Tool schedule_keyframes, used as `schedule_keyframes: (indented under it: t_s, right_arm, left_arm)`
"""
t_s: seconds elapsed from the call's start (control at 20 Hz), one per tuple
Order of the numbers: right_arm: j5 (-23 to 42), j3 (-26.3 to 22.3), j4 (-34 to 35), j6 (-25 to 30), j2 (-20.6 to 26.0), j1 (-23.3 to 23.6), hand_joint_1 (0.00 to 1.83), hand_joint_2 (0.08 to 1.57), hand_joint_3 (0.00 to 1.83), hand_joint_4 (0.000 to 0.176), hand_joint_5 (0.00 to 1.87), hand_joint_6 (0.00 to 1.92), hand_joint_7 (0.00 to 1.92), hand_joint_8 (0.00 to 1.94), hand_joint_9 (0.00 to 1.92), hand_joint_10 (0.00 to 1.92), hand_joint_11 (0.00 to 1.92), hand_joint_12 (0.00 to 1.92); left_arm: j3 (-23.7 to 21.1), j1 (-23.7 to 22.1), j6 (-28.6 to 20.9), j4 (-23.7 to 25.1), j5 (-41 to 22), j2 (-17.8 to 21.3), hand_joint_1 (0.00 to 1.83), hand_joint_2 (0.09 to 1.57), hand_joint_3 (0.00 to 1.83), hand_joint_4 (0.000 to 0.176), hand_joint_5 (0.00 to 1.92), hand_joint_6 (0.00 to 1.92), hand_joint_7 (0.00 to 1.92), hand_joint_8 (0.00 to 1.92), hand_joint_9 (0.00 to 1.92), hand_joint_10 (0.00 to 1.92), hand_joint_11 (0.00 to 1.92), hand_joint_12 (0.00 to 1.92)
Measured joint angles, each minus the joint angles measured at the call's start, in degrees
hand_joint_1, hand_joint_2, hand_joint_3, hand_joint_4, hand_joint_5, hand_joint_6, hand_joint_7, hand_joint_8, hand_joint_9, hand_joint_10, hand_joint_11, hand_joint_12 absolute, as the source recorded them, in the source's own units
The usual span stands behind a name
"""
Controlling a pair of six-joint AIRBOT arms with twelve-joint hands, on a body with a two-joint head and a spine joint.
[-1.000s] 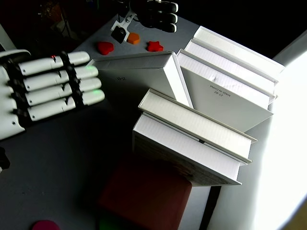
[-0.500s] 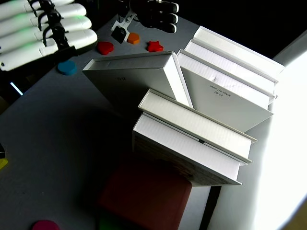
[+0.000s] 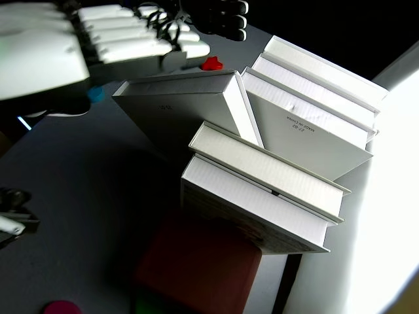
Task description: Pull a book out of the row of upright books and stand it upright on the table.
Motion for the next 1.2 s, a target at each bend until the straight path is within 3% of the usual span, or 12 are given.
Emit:
schedule_keyframes:
  t_s: [0.15,0.3,0.55,0.65,0.75,0.85,0.9,0.95,1.0,1.05,1.1,1.2]
  right_arm:
    - [0.1,0.0,-7.5,5.1,-0.9,2.2,1.04,0.91,0.00,0.121,0.00,0.00,0.00,0.00,0.00,0.00,0.00,0.00]
    - [1.0,0.4,-13.4,8.6,-2.0,2.7,1.12,0.85,0.00,0.175,0.00,0.00,0.00,0.00,0.00,0.00,0.00,0.00]
    - [1.1,0.6,-17.1,11.5,-2.8,3.3,1.11,0.84,0.00,0.176,0.00,0.00,0.00,0.00,0.00,0.00,0.00,0.00]
    - [1.2,0.6,-18.0,11.7,-2.9,3.3,1.16,0.84,0.00,0.146,0.00,0.00,0.00,0.00,0.00,0.00,0.00,0.00]
    - [1.3,0.6,-19.3,13.0,-3.1,3.7,1.33,0.89,0.00,0.103,0.15,0.02,0.00,0.00,0.00,0.00,0.02,0.03]
    - [1.5,0.6,-20.9,14.2,-3.2,4.0,1.38,0.97,0.00,0.054,0.35,0.03,0.07,0.01,0.05,0.02,0.00,0.46]
    - [1.5,0.6,-21.0,14.3,-3.3,4.0,1.38,0.97,0.00,0.054,0.35,0.03,0.07,0.01,0.05,0.02,0.00,0.46]
    - [1.6,0.7,-21.0,14.3,-3.5,4.0,1.39,1.03,0.01,0.000,0.49,0.06,0.23,0.02,0.18,0.06,0.00,1.01]
    - [1.7,1.2,-21.2,14.3,-4.0,4.2,1.44,1.02,0.00,0.000,0.75,0.12,0.57,0.08,0.60,0.23,0.19,1.46]
    - [1.9,1.2,-22.3,14.6,-4.5,4.7,1.43,1.06,0.01,0.000,0.84,0.15,0.68,0.10,0.75,0.31,0.46,1.42]
    - [2.0,1.5,-22.3,14.7,-5.0,4.7,1.37,1.14,0.00,0.000,0.88,0.93,0.79,0.89,0.82,1.13,0.55,1.49]
    - [2.9,2.6,-22.2,14.2,-6.1,5.1,1.36,1.17,0.00,0.000,0.82,1.13,0.83,1.17,0.83,1.42,0.68,1.58]
  left_arm:
    - [0.0,0.0,0.0,0.1,0.0,0.0,0.96,0.92,0.00,0.160,0.25,0.00,0.00,0.00,0.06,0.01,0.03,0.02]
    - [0.0,0.0,0.0,0.3,0.0,-0.1,0.95,0.93,0.00,0.129,0.29,0.02,0.00,0.00,0.03,0.00,0.04,0.03]
    - [0.0,0.0,0.0,0.1,0.0,-0.1,0.92,0.95,0.00,0.137,0.36,0.00,0.03,0.00,0.08,0.00,0.00,0.36]
    - [0.0,0.0,0.0,0.3,0.0,-0.2,0.91,0.95,0.00,0.109,0.38,0.01,0.03,0.00,0.10,0.01,0.00,0.34]
    - [0.0,0.0,0.0,0.0,-0.1,-0.8,0.85,0.95,0.00,0.129,0.34,0.00,0.03,0.00,0.08,0.00,0.00,0.44]
    - [0.0,0.0,0.0,0.5,-0.1,-0.8,0.84,0.97,0.00,0.114,0.36,0.01,0.04,0.00,0.09,0.00,0.00,0.54]
    - [0.0,0.0,0.0,0.5,-0.1,-0.8,0.84,0.97,0.00,0.114,0.36,0.01,0.04,0.00,0.09,0.00,0.00,0.54]
    - [0.0,0.0,0.0,0.3,-0.1,-0.8,0.84,0.98,0.00,0.096,0.38,0.01,0.05,0.00,0.10,0.00,0.00,0.54]
    - [0.0,-0.2,0.0,0.5,0.0,-0.8,0.83,1.00,0.01,0.055,0.48,0.02,0.07,0.00,0.12,0.01,0.00,0.56]
    - [0.0,-0.3,0.0,0.8,-0.1,-0.8,0.80,1.01,0.01,0.042,0.53,0.04,0.05,0.00,0.14,0.01,0.00,0.57]
    - [0.0,-0.3,0.0,0.9,-0.1,-0.8,0.77,1.04,0.01,0.011,0.57,0.04,0.06,0.00,0.19,0.02,0.00,0.54]
    - [0.0,-0.3,0.0,0.9,-0.1,-0.8,0.71,1.06,0.01,0.000,0.65,0.04,0.13,0.01,0.30,0.02,0.00,0.66]
